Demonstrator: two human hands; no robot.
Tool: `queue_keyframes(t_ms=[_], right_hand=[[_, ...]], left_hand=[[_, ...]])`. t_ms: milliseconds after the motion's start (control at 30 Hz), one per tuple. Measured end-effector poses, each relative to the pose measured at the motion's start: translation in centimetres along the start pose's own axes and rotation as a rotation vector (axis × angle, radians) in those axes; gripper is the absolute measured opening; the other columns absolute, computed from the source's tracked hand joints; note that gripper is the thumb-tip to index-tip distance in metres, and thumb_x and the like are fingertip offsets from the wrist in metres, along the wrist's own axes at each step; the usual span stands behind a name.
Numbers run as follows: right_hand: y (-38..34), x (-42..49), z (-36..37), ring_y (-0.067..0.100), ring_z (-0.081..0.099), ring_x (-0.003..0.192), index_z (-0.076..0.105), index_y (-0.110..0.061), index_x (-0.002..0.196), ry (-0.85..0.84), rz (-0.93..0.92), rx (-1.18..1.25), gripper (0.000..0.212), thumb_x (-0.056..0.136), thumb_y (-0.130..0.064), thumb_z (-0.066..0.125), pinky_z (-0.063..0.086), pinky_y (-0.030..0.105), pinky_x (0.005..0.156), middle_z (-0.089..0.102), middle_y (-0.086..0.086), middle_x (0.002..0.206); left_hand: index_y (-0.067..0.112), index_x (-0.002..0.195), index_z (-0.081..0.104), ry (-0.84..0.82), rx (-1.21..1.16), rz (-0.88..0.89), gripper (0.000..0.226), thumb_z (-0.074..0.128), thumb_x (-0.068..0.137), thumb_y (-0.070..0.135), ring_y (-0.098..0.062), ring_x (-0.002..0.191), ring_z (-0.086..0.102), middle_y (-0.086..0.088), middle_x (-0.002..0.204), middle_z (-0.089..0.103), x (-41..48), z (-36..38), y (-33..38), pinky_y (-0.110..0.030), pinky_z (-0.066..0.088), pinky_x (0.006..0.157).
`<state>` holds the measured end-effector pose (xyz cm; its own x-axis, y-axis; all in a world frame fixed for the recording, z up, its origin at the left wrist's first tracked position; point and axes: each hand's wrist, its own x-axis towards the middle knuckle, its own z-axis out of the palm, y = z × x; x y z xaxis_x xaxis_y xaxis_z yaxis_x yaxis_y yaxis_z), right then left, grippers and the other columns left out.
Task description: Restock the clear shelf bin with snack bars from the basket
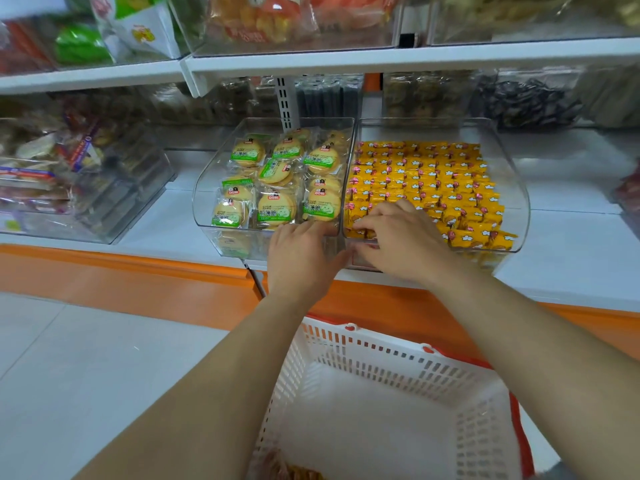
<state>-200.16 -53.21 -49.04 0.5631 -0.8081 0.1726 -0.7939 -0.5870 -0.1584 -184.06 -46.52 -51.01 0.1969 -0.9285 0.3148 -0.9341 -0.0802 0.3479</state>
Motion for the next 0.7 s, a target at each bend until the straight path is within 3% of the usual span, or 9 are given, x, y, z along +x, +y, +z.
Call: queue_keyframes(t_ms=[100,200,233,300,367,433,533,633,700], right_hand=[[-0.3,-1.2,-0.8,0.024,0.044,0.123,0.058,-0.033,0.133,0.049,-0.006,0.022,0.043,0.092,-0.047,0.059,0.041,0.042,0.099,0.055,-0.003,0.133],[-0.8,-4.0,-1.7,0.023,0.051,0.111,0.068,-0.028,0.112,0.203,-0.068,0.096,0.025,0.090,-0.038,0.066,0.044,0.039,0.090,0.062,-0.004,0.116],[-0.8,-5.2,-1.8,0.023,0.053,0.105,0.070,-0.027,0.104,0.233,-0.092,0.122,0.018,0.089,-0.036,0.067,0.045,0.037,0.085,0.064,-0.004,0.109],[-0.8,-7.6,-1.4,0.021,0.057,0.097,0.069,-0.027,0.092,0.200,-0.127,0.184,0.011,0.086,-0.036,0.069,0.044,0.033,0.078,0.066,-0.005,0.098],[-0.5,-10.0,0.3,0.016,0.058,0.092,0.065,-0.032,0.088,-0.001,-0.121,0.240,0.008,0.086,-0.038,0.069,0.047,0.033,0.077,0.064,-0.011,0.094],[0.0,-12.3,3.5,0.010,0.058,0.086,0.062,-0.036,0.087,-0.278,-0.036,0.314,0.008,0.087,-0.040,0.069,0.048,0.030,0.073,0.061,-0.016,0.089],[1.0,-15.5,10.4,0.008,0.059,0.082,0.068,-0.026,0.091,-0.541,0.172,0.471,0.009,0.088,-0.032,0.074,0.045,0.019,0.067,0.063,-0.016,0.088],[1.9,-18.4,18.1,0.014,0.060,0.091,0.066,-0.021,0.105,-0.745,0.298,0.451,0.024,0.090,-0.039,0.071,0.048,0.029,0.079,0.064,-0.006,0.102],[2.2,-20.4,22.7,0.012,0.056,0.091,0.063,-0.022,0.115,-0.843,0.364,0.422,0.035,0.089,-0.045,0.069,0.044,0.028,0.077,0.062,-0.004,0.110]], left_hand=[[0.019,0.127,0.069,-0.032,-0.043,0.013,0.039,0.070,0.093,0.037,-0.027,0.116,0.057,-0.003,0.124,0.070,-0.5,-1.4,0.3,-0.038,0.043,0.097],[0.017,0.123,0.069,0.013,-0.086,0.087,0.033,0.071,0.092,0.028,-0.025,0.111,0.059,-0.003,0.119,0.069,-2.8,-3.2,0.7,-0.037,0.049,0.090],[0.018,0.120,0.069,-0.032,-0.115,0.104,0.032,0.073,0.090,0.027,-0.022,0.107,0.060,0.000,0.116,0.069,-3.8,-3.5,0.6,-0.035,0.050,0.088],[0.022,0.119,0.068,-0.308,-0.156,0.070,0.033,0.077,0.088,0.029,-0.015,0.100,0.063,0.005,0.112,0.070,-6.3,-3.8,-0.1,-0.029,0.052,0.082],[0.024,0.116,0.068,-0.626,-0.107,0.063,0.029,0.076,0.089,0.032,-0.011,0.094,0.065,0.007,0.110,0.071,-8.7,-2.9,-1.1,-0.029,0.055,0.081],[0.025,0.115,0.067,-0.803,-0.035,0.036,0.026,0.072,0.092,0.035,-0.013,0.095,0.064,0.008,0.111,0.070,-11.0,-0.6,-2.1,-0.031,0.056,0.085],[0.024,0.116,0.065,-0.970,-0.029,-0.054,0.028,0.070,0.094,0.039,-0.017,0.102,0.062,0.005,0.115,0.067,-14.4,4.6,-3.2,-0.032,0.053,0.092],[0.023,0.118,0.065,-1.070,-0.020,-0.127,0.032,0.071,0.092,0.040,-0.020,0.107,0.061,0.001,0.119,0.066,-17.8,10.4,-4.2,-0.036,0.053,0.096],[0.023,0.121,0.064,-1.138,0.005,-0.120,0.035,0.071,0.092,0.041,-0.021,0.107,0.062,0.000,0.120,0.067,-19.9,14.0,-5.1,-0.036,0.053,0.093]])
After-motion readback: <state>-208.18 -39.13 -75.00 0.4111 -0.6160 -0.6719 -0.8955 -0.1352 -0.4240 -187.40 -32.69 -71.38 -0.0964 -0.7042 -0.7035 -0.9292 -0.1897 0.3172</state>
